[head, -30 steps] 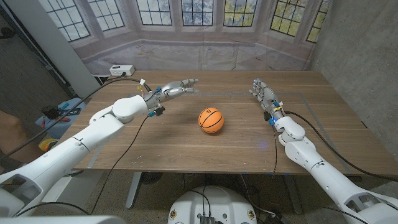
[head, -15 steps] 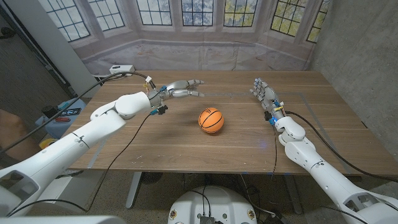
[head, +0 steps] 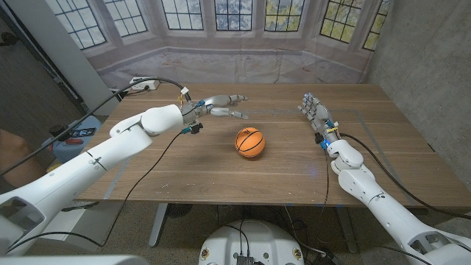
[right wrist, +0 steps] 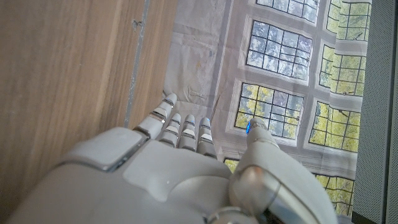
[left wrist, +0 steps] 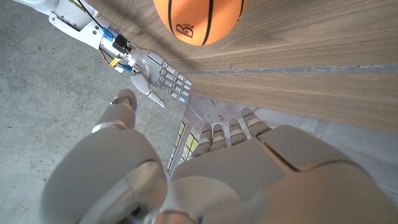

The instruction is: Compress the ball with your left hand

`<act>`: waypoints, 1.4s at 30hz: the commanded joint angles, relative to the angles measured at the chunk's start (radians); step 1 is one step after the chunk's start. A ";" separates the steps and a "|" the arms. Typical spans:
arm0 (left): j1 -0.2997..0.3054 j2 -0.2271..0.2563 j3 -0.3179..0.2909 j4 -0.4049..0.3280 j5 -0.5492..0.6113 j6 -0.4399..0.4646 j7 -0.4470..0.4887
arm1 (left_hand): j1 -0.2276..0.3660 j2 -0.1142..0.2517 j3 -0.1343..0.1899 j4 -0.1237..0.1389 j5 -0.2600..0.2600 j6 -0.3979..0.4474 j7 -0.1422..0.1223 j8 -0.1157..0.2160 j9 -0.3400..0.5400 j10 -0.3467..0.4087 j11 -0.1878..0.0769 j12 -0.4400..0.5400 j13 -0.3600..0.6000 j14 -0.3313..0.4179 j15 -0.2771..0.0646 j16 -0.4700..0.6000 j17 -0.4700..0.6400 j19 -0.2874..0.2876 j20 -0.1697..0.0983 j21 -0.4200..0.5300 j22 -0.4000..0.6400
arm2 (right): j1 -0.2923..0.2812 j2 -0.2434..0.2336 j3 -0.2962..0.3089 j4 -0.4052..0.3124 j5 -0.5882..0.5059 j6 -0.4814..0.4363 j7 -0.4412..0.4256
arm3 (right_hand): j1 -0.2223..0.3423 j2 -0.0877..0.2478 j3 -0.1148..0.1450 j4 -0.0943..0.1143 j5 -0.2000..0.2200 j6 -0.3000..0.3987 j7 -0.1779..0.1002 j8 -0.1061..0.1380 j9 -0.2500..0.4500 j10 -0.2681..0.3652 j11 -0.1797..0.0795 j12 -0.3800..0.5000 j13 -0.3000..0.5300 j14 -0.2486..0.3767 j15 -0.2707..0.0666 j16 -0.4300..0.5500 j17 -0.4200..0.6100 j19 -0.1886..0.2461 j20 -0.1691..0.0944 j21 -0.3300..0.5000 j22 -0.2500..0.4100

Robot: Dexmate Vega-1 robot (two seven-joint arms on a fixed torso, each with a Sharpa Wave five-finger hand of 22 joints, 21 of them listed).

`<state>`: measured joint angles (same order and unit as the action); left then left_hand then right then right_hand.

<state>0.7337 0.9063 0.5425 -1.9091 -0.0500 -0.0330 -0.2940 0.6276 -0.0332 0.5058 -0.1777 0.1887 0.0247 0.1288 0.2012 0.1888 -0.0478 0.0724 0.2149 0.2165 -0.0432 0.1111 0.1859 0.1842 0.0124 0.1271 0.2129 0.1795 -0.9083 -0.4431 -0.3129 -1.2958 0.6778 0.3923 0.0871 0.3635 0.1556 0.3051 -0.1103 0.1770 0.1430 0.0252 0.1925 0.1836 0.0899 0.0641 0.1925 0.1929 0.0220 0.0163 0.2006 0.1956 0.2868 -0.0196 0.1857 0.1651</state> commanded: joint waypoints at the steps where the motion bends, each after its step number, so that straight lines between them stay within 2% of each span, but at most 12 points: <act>1: -0.023 0.032 0.022 -0.090 0.075 0.076 -0.044 | 0.017 -0.004 -0.003 0.002 -0.001 -0.005 0.016 0.003 0.004 -0.008 0.012 0.002 0.004 0.001 0.010 0.006 0.004 -0.002 0.006 -0.003 0.005 | -0.016 0.001 0.009 -0.018 0.017 -0.005 0.000 | 0.014 -0.001 0.002 -0.006 0.001 0.012 0.001 0.007 0.005 0.006 0.011 0.006 0.005 0.003 0.009 0.003 0.001 0.008 0.001 0.007 0.004; 6: -0.028 0.040 0.028 -0.124 0.102 0.123 -0.055 | 0.022 -0.008 -0.005 0.003 -0.001 -0.006 0.020 0.004 0.005 -0.015 0.017 0.001 0.007 -0.001 0.013 0.007 0.006 -0.005 0.013 -0.004 0.006 | -0.021 0.002 0.010 -0.022 0.021 -0.011 -0.003 | 0.015 -0.001 0.003 -0.007 0.001 0.019 0.002 0.008 0.005 0.007 0.012 0.007 0.005 0.006 0.011 0.004 0.001 0.009 0.002 0.008 0.004; 16: -0.041 0.050 0.045 -0.166 0.155 0.150 -0.075 | 0.024 -0.013 -0.010 0.009 -0.001 -0.005 0.024 0.007 0.007 -0.018 0.023 0.006 0.013 0.002 0.017 0.011 0.010 -0.001 0.016 -0.001 0.009 | -0.031 -0.003 0.015 -0.035 0.023 -0.019 -0.012 | 0.015 -0.002 0.002 -0.007 0.001 0.022 0.004 0.009 0.005 0.007 0.013 0.007 0.005 0.008 0.014 0.005 0.001 0.010 0.003 0.008 0.004; 24: -0.092 0.047 0.087 -0.214 0.230 0.219 -0.148 | 0.033 -0.014 -0.011 0.009 0.000 -0.013 0.023 0.005 0.009 -0.027 0.022 0.005 0.017 -0.002 0.018 0.011 0.012 0.000 0.018 -0.001 0.010 | -0.044 -0.006 0.030 -0.044 0.037 -0.017 -0.015 | 0.015 -0.003 0.002 -0.008 0.000 0.024 0.004 0.009 0.006 0.004 0.016 0.006 0.005 0.006 0.018 0.004 0.001 0.010 0.007 0.007 0.004; 35: -0.147 0.032 0.130 -0.245 0.305 0.281 -0.231 | 0.065 -0.010 -0.009 0.010 0.005 -0.062 0.021 -0.006 0.011 -0.075 0.055 -0.001 0.029 -0.041 0.051 0.002 0.016 -0.028 0.036 -0.009 0.012 | -0.064 0.001 0.042 -0.052 0.053 0.000 -0.010 | 0.015 -0.004 0.002 -0.009 0.000 0.024 0.004 0.007 0.006 0.002 0.017 0.006 0.005 0.006 0.023 0.004 0.001 0.010 0.011 0.007 0.005; 42: -0.178 0.024 0.160 -0.271 0.360 0.323 -0.282 | 0.079 -0.005 -0.011 0.014 0.007 -0.099 0.032 -0.010 0.012 -0.105 0.068 -0.003 0.036 -0.068 0.067 0.001 0.018 -0.049 0.047 -0.012 0.014 | -0.082 -0.002 0.053 -0.066 0.063 0.000 -0.015 | 0.015 -0.004 0.002 -0.009 0.000 0.024 0.004 0.007 0.006 0.001 0.017 0.006 0.005 0.008 0.025 0.005 0.002 0.010 0.013 0.007 0.005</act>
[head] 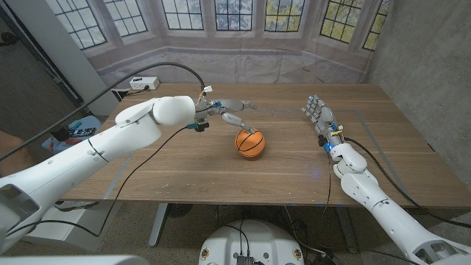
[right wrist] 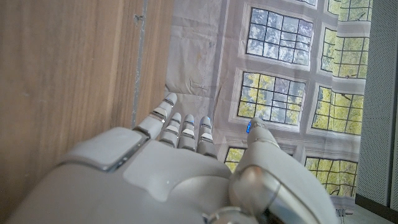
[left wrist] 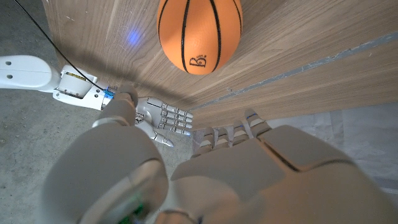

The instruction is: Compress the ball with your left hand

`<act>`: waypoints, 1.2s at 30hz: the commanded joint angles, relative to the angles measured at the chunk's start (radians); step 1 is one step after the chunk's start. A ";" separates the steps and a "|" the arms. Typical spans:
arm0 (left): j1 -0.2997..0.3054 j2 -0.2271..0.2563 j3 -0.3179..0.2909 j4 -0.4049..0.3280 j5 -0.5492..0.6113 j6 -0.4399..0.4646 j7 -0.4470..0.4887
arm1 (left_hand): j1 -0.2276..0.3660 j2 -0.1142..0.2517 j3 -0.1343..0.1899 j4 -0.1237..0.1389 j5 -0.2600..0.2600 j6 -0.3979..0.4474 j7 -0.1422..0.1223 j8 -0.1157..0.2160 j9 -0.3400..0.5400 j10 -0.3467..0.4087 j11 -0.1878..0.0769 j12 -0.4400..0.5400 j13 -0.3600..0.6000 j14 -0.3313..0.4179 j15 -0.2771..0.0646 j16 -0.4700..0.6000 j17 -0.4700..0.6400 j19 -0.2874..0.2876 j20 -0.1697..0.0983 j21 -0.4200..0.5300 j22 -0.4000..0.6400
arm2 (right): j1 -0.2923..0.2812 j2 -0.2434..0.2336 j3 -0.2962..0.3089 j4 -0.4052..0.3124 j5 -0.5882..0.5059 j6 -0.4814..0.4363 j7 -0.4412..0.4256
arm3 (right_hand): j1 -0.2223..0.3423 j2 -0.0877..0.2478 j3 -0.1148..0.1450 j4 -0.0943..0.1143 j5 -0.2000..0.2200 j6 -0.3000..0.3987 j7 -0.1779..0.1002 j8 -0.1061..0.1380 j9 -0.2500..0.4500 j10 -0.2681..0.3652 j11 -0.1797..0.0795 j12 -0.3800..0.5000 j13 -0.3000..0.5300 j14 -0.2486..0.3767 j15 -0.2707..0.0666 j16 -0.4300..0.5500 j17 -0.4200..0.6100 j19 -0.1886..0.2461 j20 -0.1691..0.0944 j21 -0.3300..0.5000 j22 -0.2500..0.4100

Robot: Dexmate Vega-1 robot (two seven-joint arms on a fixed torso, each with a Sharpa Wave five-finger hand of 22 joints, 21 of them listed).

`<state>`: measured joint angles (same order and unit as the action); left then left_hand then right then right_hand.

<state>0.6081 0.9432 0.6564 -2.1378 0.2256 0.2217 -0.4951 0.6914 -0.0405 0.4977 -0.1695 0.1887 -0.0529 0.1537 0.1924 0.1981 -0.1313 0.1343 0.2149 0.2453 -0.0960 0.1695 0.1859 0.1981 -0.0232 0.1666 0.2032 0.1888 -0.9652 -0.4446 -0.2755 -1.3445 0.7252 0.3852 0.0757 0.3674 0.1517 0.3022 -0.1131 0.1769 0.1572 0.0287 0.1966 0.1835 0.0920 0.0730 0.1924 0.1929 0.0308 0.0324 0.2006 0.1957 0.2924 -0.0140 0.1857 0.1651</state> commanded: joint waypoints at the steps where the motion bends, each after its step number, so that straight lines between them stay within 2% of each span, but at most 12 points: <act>1: -0.055 -0.014 0.049 -0.043 0.087 0.071 -0.088 | 0.017 0.004 -0.003 0.007 0.007 -0.028 0.009 -0.002 0.003 -0.027 0.009 -0.003 0.009 -0.020 0.011 0.000 0.004 -0.019 0.009 -0.004 0.005 | -0.028 -0.001 0.017 -0.018 0.018 0.007 -0.003 | 0.011 0.000 0.005 -0.007 0.000 0.010 0.001 0.003 0.006 -0.001 0.008 0.006 0.005 -0.001 0.009 0.005 0.002 0.004 0.007 0.007 0.005; 8: -0.087 -0.033 0.076 -0.041 0.111 0.107 -0.141 | 0.027 0.012 -0.005 0.009 0.007 -0.067 0.000 -0.006 0.003 -0.052 0.017 -0.003 0.016 -0.042 0.020 0.001 0.006 -0.029 0.009 0.000 0.008 | -0.045 -0.003 0.027 -0.027 0.032 0.006 -0.001 | 0.012 -0.001 0.005 -0.008 0.000 0.011 0.001 0.003 0.006 -0.003 0.009 0.006 0.005 -0.002 0.009 0.005 0.002 0.004 0.008 0.007 0.005; 10: -0.094 -0.035 0.084 -0.045 0.121 0.112 -0.153 | 0.031 0.014 -0.005 0.010 0.007 -0.080 0.005 -0.006 0.003 -0.063 0.029 -0.003 0.018 -0.048 0.028 0.001 0.006 -0.035 0.016 0.000 0.009 | -0.049 -0.003 0.030 -0.029 0.035 0.006 -0.001 | 0.012 -0.001 0.005 -0.008 0.000 0.011 0.001 0.003 0.006 -0.003 0.009 0.006 0.005 -0.002 0.009 0.005 0.002 0.004 0.009 0.007 0.005; 15: -0.100 -0.033 0.092 -0.059 0.141 0.118 -0.170 | 0.042 0.020 -0.007 0.010 0.007 -0.102 0.005 -0.003 0.003 -0.078 0.031 0.000 0.024 -0.065 0.031 0.003 0.007 -0.047 0.018 0.001 0.011 | -0.054 -0.003 0.036 -0.031 0.042 0.007 -0.001 | 0.012 -0.001 0.005 -0.008 0.000 0.010 0.001 0.002 0.006 -0.003 0.008 0.006 0.005 -0.001 0.009 0.005 0.002 0.004 0.009 0.006 0.005; 18: -0.106 -0.032 0.100 -0.065 0.160 0.127 -0.186 | 0.047 0.025 -0.007 0.011 0.007 -0.109 0.013 -0.002 0.003 -0.084 0.040 0.001 0.026 -0.070 0.041 0.003 0.007 -0.053 0.028 0.001 0.012 | -0.056 -0.002 0.039 -0.032 0.044 0.006 -0.001 | 0.012 -0.001 0.005 -0.008 0.000 0.010 0.002 0.002 0.006 -0.003 0.009 0.006 0.005 -0.001 0.009 0.005 0.002 0.003 0.010 0.006 0.005; 23: -0.122 -0.034 0.115 -0.059 0.179 0.121 -0.219 | 0.055 0.029 -0.007 0.011 0.007 -0.117 0.013 0.001 0.003 -0.093 0.040 0.002 0.029 -0.078 0.044 0.004 0.007 -0.060 0.031 0.002 0.013 | -0.061 -0.004 0.042 -0.036 0.046 0.002 -0.004 | 0.012 -0.001 0.005 -0.008 0.000 0.011 0.001 0.002 0.006 -0.004 0.009 0.006 0.005 -0.001 0.009 0.005 0.002 0.004 0.010 0.006 0.005; 24: -0.121 -0.034 0.116 -0.061 0.185 0.121 -0.220 | 0.056 0.026 -0.009 0.010 0.006 -0.116 0.005 0.003 0.002 -0.093 0.033 0.004 0.030 -0.081 0.035 0.004 0.007 -0.060 0.023 0.003 0.013 | -0.062 -0.005 0.042 -0.036 0.046 0.002 -0.004 | 0.012 -0.001 0.005 -0.008 0.000 0.011 0.001 0.002 0.006 -0.004 0.009 0.006 0.005 -0.002 0.009 0.005 0.002 0.004 0.010 0.006 0.005; 36: -0.132 -0.061 0.139 -0.023 0.236 0.119 -0.236 | 0.071 0.024 -0.016 0.009 0.005 -0.126 -0.001 0.008 0.001 -0.106 0.030 0.010 0.036 -0.090 0.038 0.007 0.007 -0.069 0.023 0.007 0.014 | -0.077 -0.009 0.055 -0.048 0.059 -0.002 -0.004 | 0.003 -0.007 0.000 -0.005 -0.001 0.011 0.003 0.001 0.007 -0.004 0.010 0.007 0.005 -0.002 0.012 0.005 0.004 0.007 0.015 0.008 0.005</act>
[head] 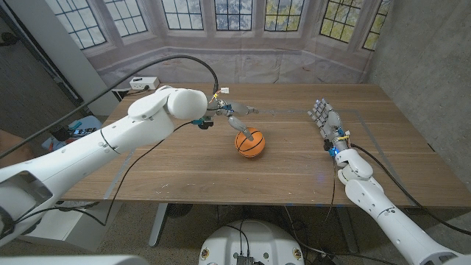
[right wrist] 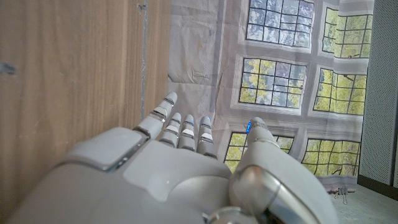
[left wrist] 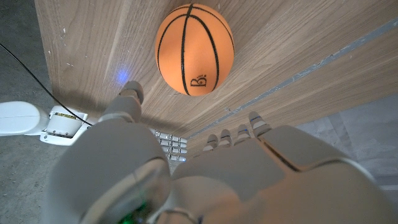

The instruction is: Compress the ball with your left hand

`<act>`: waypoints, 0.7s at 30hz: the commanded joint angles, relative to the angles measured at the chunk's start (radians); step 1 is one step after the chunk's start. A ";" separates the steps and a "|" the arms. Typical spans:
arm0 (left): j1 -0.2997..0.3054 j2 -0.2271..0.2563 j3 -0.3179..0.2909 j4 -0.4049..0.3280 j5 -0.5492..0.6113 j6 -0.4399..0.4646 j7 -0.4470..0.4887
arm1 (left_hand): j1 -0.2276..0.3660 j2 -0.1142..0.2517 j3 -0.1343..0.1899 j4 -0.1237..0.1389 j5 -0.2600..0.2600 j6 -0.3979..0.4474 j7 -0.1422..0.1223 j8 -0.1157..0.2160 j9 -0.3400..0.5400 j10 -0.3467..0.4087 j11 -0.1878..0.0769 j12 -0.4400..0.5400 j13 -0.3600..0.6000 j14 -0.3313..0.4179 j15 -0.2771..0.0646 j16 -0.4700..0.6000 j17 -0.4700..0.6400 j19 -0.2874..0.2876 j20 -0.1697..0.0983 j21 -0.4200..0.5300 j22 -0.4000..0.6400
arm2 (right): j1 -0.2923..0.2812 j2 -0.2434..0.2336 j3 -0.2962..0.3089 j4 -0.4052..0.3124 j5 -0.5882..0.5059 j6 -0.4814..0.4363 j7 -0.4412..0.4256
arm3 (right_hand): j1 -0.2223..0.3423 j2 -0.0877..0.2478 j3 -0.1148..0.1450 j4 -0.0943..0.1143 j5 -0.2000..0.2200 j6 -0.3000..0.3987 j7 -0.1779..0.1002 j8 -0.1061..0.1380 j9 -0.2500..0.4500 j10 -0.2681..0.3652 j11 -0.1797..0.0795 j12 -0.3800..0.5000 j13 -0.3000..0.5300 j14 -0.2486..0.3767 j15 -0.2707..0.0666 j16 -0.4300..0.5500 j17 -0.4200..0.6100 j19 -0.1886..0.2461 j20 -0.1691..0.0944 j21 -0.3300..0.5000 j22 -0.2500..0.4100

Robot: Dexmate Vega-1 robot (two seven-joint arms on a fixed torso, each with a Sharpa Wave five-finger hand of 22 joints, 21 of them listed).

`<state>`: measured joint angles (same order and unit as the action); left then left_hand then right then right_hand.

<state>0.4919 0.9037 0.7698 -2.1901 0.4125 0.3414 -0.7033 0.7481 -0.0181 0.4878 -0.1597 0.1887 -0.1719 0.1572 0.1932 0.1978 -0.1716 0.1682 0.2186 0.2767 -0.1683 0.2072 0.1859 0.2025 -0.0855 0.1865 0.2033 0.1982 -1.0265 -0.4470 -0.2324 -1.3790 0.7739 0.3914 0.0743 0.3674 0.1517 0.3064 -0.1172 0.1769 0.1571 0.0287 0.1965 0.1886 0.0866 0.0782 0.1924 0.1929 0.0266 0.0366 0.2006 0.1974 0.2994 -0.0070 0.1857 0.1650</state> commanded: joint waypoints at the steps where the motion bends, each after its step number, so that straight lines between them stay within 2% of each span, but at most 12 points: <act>1: -0.018 -0.025 0.029 0.034 0.054 -0.003 -0.029 | 0.016 0.002 -0.006 -0.001 0.005 -0.009 -0.003 0.007 0.001 -0.066 -0.002 0.007 0.006 -0.020 0.002 0.007 0.003 -0.008 0.005 0.008 0.005 | -0.017 -0.007 0.013 -0.014 0.012 -0.010 -0.002 | 0.002 -0.008 -0.005 0.000 -0.002 0.011 0.004 0.001 0.002 0.002 0.005 0.007 0.005 0.002 0.009 0.005 0.002 0.001 0.009 0.008 0.005; 12: -0.018 -0.056 0.049 0.058 0.088 -0.010 -0.027 | 0.024 -0.001 -0.012 -0.001 0.004 -0.014 -0.008 0.010 0.001 -0.078 -0.001 0.009 0.010 -0.031 -0.004 0.007 0.003 -0.032 -0.001 0.003 0.006 | -0.041 -0.012 0.026 -0.027 0.028 -0.016 -0.001 | -0.002 -0.009 -0.007 0.001 -0.001 0.011 0.003 0.000 0.002 0.001 0.005 0.007 0.006 0.001 0.008 0.005 0.003 0.000 0.010 0.008 0.005; 21: -0.008 -0.062 0.060 0.051 0.116 0.002 -0.035 | 0.029 0.005 -0.014 0.003 0.003 -0.022 0.007 0.010 0.001 -0.086 0.011 0.011 0.014 -0.036 0.007 0.010 0.004 -0.042 0.013 0.005 0.007 | -0.042 -0.010 0.029 -0.027 0.035 -0.018 0.007 | -0.003 -0.009 -0.008 0.001 -0.001 0.010 0.003 0.000 0.002 0.000 0.005 0.007 0.006 0.002 0.009 0.005 0.003 0.000 0.010 0.007 0.005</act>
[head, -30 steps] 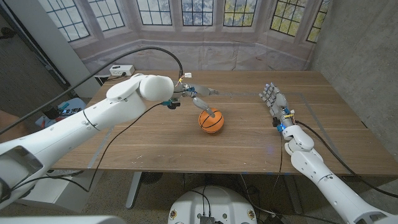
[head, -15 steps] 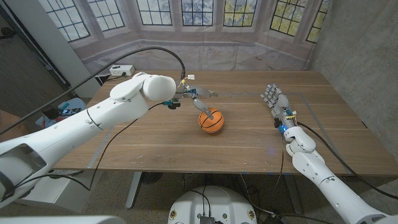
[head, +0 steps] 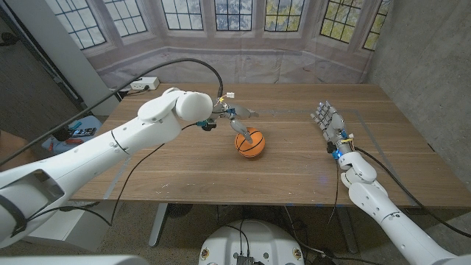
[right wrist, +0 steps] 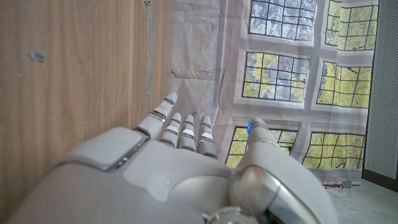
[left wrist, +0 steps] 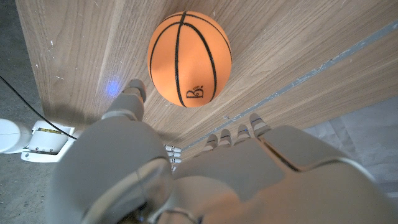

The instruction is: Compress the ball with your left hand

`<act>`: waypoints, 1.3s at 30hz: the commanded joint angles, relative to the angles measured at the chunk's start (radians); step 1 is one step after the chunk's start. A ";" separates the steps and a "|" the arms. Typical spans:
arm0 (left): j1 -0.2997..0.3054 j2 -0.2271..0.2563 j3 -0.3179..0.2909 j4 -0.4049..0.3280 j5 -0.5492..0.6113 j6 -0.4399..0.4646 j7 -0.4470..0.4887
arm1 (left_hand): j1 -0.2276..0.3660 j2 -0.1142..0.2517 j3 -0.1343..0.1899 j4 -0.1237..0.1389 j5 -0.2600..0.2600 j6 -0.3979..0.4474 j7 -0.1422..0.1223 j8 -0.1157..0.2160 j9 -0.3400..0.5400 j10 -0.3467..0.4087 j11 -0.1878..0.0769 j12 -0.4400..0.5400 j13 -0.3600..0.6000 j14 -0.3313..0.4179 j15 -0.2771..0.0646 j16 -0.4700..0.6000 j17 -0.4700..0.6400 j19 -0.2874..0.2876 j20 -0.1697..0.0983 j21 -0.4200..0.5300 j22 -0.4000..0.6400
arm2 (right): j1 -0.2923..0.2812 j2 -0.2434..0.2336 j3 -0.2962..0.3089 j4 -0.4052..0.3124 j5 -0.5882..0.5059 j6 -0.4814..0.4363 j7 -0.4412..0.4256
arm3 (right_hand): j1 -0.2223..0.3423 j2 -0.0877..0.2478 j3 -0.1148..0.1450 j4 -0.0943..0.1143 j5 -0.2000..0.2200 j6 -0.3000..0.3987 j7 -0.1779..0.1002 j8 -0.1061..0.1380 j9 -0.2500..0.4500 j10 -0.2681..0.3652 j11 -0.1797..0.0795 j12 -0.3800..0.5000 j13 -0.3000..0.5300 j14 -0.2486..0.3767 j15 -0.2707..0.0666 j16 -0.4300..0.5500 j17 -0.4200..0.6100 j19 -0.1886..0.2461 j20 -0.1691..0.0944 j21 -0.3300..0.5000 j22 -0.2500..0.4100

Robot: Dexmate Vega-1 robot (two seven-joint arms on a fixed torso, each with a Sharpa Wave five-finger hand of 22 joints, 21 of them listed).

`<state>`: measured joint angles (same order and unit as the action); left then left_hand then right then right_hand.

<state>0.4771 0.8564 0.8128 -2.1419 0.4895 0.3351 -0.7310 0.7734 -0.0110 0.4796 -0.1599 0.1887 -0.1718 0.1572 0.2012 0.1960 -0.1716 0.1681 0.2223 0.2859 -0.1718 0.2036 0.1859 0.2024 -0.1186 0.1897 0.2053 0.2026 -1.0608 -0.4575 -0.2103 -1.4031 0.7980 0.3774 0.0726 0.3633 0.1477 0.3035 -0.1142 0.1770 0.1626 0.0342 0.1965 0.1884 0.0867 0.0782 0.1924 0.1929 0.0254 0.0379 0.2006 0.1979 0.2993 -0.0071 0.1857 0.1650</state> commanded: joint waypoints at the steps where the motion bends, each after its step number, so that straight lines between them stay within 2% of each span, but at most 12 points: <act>1: 0.010 -0.016 0.019 0.000 0.052 0.015 -0.002 | 0.004 -0.003 -0.007 0.003 0.003 -0.023 0.004 0.002 0.003 -0.087 0.008 0.007 0.006 -0.033 0.008 0.010 0.004 -0.011 0.007 0.003 0.002 | -0.007 0.000 0.007 -0.002 0.012 -0.005 0.009 | 0.001 -0.005 -0.005 -0.002 -0.001 0.005 -0.003 0.000 0.002 0.001 0.006 0.007 0.006 0.003 0.008 0.005 0.002 0.000 0.011 0.007 0.005; 6: 0.017 -0.019 0.020 0.004 0.056 0.020 -0.005 | 0.004 0.001 -0.010 0.007 0.002 -0.029 0.009 0.002 0.003 -0.091 0.018 0.010 0.009 -0.037 0.012 0.011 0.005 -0.028 0.015 0.001 0.004 | -0.006 0.002 0.006 0.000 0.014 -0.009 0.011 | 0.000 -0.005 -0.006 -0.002 -0.001 0.005 -0.003 0.000 0.002 0.001 0.006 0.007 0.006 0.003 0.008 0.006 0.002 0.001 0.011 0.007 0.006; 14: 0.039 -0.025 0.024 0.011 0.072 0.030 0.016 | 0.003 0.004 -0.013 0.009 0.002 -0.031 0.009 0.003 0.004 -0.102 0.016 0.009 0.012 -0.053 0.012 0.008 0.006 -0.056 0.017 -0.004 0.005 | -0.006 0.008 0.005 0.010 0.021 -0.013 0.014 | 0.000 -0.006 -0.006 -0.003 -0.001 0.005 -0.003 0.000 0.002 0.001 0.006 0.007 0.006 0.003 0.009 0.005 0.002 0.001 0.011 0.007 0.006; 18: 0.034 -0.029 0.033 0.020 0.081 0.023 0.007 | 0.003 0.007 -0.015 0.010 0.002 -0.035 0.012 0.003 0.004 -0.111 0.025 0.008 0.014 -0.059 0.013 0.008 0.007 -0.069 0.020 -0.005 0.006 | -0.009 0.010 0.006 0.011 0.025 -0.015 0.014 | -0.001 -0.006 -0.007 -0.003 0.000 0.005 -0.004 -0.001 0.002 0.001 0.006 0.008 0.006 0.003 0.008 0.005 0.002 0.000 0.012 0.007 0.006; 19: 0.031 -0.031 0.037 0.023 0.083 0.023 -0.001 | 0.003 0.007 -0.016 0.010 0.002 -0.040 0.006 0.002 0.004 -0.116 0.022 0.007 0.015 -0.065 0.012 0.007 0.007 -0.075 0.013 -0.006 0.007 | -0.011 0.011 0.007 0.010 0.026 -0.014 0.013 | -0.001 -0.006 -0.007 -0.003 0.000 0.005 -0.004 -0.001 0.002 0.001 0.006 0.007 0.006 0.003 0.008 0.005 0.002 0.001 0.012 0.007 0.006; 20: 0.031 -0.033 0.039 0.023 0.089 0.025 -0.001 | 0.002 0.010 -0.018 0.012 0.002 -0.058 0.008 -0.003 0.004 -0.124 0.026 0.006 0.017 -0.074 0.013 0.006 0.008 -0.085 0.020 -0.005 0.008 | -0.013 0.012 0.008 0.010 0.027 -0.013 0.013 | -0.001 -0.006 -0.007 -0.003 0.000 0.005 -0.004 -0.001 0.002 0.001 0.006 0.008 0.006 0.004 0.008 0.006 0.002 0.000 0.012 0.007 0.006; 22: 0.034 -0.035 0.041 0.022 0.098 0.024 0.005 | 0.002 0.011 -0.019 0.012 0.002 -0.068 0.010 -0.005 0.005 -0.133 0.026 0.005 0.018 -0.084 0.013 0.005 0.008 -0.095 0.019 -0.006 0.009 | -0.018 0.011 0.010 0.006 0.027 -0.012 0.010 | -0.001 -0.006 -0.007 -0.003 0.000 0.005 -0.004 -0.001 0.002 0.001 0.006 0.008 0.006 0.004 0.009 0.006 0.002 0.001 0.012 0.007 0.006; 23: 0.033 -0.036 0.044 0.023 0.103 0.023 0.003 | 0.002 0.009 -0.021 0.011 0.002 -0.068 0.000 -0.003 0.005 -0.135 0.016 0.006 0.019 -0.087 0.012 0.005 0.008 -0.098 0.011 -0.004 0.009 | -0.022 0.011 0.011 0.004 0.028 -0.012 0.010 | -0.001 -0.006 -0.007 -0.003 0.000 0.004 -0.003 -0.001 0.002 0.001 0.006 0.007 0.006 0.004 0.008 0.006 0.002 0.000 0.012 0.007 0.006; 26: 0.035 -0.043 0.049 0.026 0.114 0.024 0.006 | 0.003 0.008 -0.023 0.010 0.002 -0.073 0.001 -0.003 0.005 -0.139 0.018 0.006 0.021 -0.092 0.012 0.005 0.009 -0.101 0.013 -0.003 0.010 | -0.032 0.010 0.016 0.000 0.033 -0.009 0.009 | -0.001 -0.005 -0.007 -0.003 0.000 0.005 -0.003 -0.001 0.002 0.001 0.006 0.008 0.006 0.004 0.008 0.006 0.002 0.001 0.012 0.007 0.006; 28: 0.035 -0.047 0.054 0.029 0.124 0.023 0.006 | 0.002 0.012 -0.023 0.012 0.002 -0.080 0.011 -0.004 0.005 -0.140 0.028 0.007 0.022 -0.094 0.013 0.006 0.009 -0.104 0.019 -0.002 0.010 | -0.039 0.009 0.020 -0.004 0.036 -0.008 0.006 | -0.001 -0.005 -0.007 -0.003 0.000 0.004 -0.003 -0.001 0.002 0.001 0.006 0.008 0.006 0.004 0.008 0.005 0.002 0.000 0.012 0.007 0.006; 39: 0.045 -0.069 0.066 0.044 0.145 0.022 0.017 | 0.001 0.019 -0.023 0.015 0.001 -0.084 0.012 -0.003 0.005 -0.147 0.031 0.006 0.023 -0.098 0.013 0.007 0.010 -0.109 0.021 0.000 0.011 | -0.065 0.011 0.036 -0.012 0.052 -0.007 0.005 | -0.001 -0.005 -0.007 -0.004 0.000 0.003 -0.003 -0.002 0.002 0.001 0.005 0.008 0.006 0.003 0.007 0.005 0.002 0.002 0.015 0.008 0.006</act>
<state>0.5150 0.8061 0.8643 -2.1113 0.6075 0.3585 -0.7228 0.7752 -0.0012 0.4603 -0.1488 0.1887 -0.1735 0.1590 0.2012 0.1978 -0.1735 0.1916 0.2223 0.3043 -0.1771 0.2089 0.1936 0.2071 -0.1700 0.2054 0.2007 0.2120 -1.1047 -0.4486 -0.1867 -1.4092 0.8368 0.3660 0.0791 0.3634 0.1477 0.2992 -0.1185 0.1769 0.1624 0.0341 0.1965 0.1882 0.0867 0.0781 0.1964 0.1929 0.0253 0.0379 0.2006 0.1976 0.3013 0.0055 0.1857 0.1651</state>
